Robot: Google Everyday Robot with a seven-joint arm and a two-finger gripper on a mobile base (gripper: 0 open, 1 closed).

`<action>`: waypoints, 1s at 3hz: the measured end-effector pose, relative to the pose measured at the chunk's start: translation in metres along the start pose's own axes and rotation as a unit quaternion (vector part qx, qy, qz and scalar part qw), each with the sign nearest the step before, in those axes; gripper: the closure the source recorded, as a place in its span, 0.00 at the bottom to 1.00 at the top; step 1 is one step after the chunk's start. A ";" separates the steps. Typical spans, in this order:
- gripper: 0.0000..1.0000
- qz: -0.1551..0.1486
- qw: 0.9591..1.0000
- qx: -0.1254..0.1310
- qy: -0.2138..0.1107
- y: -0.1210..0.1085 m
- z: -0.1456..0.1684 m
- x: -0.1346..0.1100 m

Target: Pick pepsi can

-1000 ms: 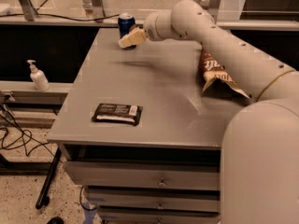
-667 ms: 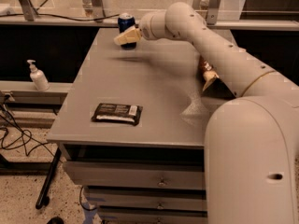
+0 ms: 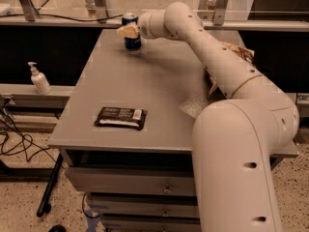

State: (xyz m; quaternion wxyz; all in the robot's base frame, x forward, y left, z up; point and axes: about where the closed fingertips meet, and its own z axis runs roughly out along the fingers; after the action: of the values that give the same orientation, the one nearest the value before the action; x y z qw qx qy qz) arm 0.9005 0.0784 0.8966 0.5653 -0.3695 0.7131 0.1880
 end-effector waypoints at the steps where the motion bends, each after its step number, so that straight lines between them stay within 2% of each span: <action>1: 0.64 0.002 1.000 -0.003 0.000 -0.001 -0.003 0.002; 2: 0.87 0.013 1.000 -0.022 0.006 0.006 -0.025 0.001; 3: 1.00 0.014 0.998 -0.065 -0.015 0.023 -0.079 -0.023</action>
Offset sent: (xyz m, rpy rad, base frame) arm -0.0589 -0.0405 0.0224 0.0262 0.0947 0.0752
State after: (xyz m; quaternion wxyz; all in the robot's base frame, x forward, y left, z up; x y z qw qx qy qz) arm 0.8322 0.0464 0.9378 0.5476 -0.3924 0.6963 0.2477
